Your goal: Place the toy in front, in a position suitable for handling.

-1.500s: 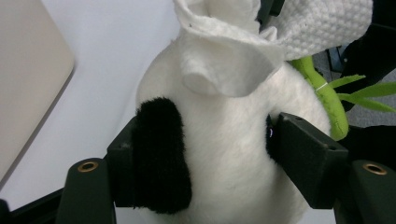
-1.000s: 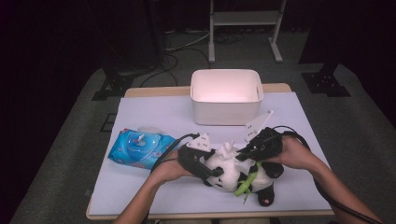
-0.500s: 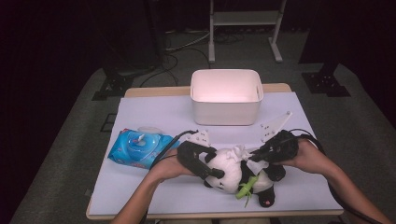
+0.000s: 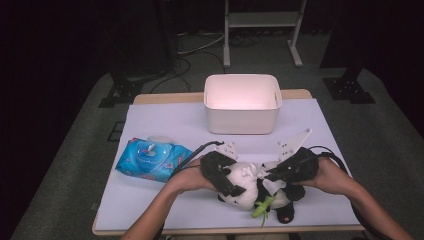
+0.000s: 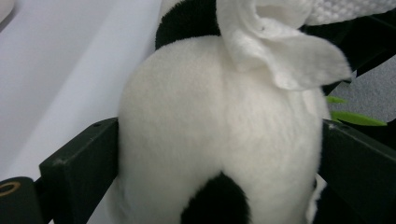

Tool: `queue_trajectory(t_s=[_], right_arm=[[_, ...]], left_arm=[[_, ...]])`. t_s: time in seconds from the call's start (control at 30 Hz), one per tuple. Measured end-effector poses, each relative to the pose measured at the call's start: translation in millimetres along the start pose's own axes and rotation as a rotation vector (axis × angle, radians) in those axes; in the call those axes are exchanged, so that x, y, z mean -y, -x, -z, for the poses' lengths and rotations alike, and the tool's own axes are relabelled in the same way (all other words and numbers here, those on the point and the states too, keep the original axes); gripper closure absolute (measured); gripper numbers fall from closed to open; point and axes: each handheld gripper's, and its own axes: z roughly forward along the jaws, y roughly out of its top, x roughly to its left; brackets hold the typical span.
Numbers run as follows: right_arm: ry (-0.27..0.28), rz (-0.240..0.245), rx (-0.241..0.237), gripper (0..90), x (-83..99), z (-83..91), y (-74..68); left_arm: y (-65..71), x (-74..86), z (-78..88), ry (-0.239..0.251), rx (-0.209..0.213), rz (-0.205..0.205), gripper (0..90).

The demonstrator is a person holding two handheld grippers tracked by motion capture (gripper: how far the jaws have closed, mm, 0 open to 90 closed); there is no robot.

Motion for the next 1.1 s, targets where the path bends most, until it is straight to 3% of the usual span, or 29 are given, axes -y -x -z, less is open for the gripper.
queue_trajectory(t_s=[0.13,0.2,0.3,0.47,0.57,0.83,1.1], right_arm=[[0.022,-0.002,0.005,84.0,2.5,3.5,4.7],[0.036,-0.01,-0.003,84.0,3.1,5.1,8.2],[0.05,0.002,0.003,84.0,0.5,10.0,11.0],[0.041,0.02,0.059,83.9,-9.7,19.0,15.8],[0.048,0.02,0.07,83.9,-15.9,20.0,20.8],[0.005,0.059,0.038,83.8,-29.3,-5.7,20.0],[-0.004,0.03,0.065,83.8,-19.0,12.2,22.9]], left_arm=[[-3.9,4.1,2.5,0.049,0.01,0.008,16.2],[-3.6,3.6,5.4,0.06,-0.003,-0.009,23.9],[-2.8,0.3,10.1,0.067,-0.019,-0.037,27.0],[-5.0,-13.4,23.3,0.095,-0.102,-0.097,27.1],[-5.8,-15.3,21.0,0.103,-0.108,-0.12,27.0],[-8.0,3.9,14.5,0.09,-0.094,-0.073,24.6],[-13.0,14.9,16.1,0.133,-0.083,-0.063,23.6]])
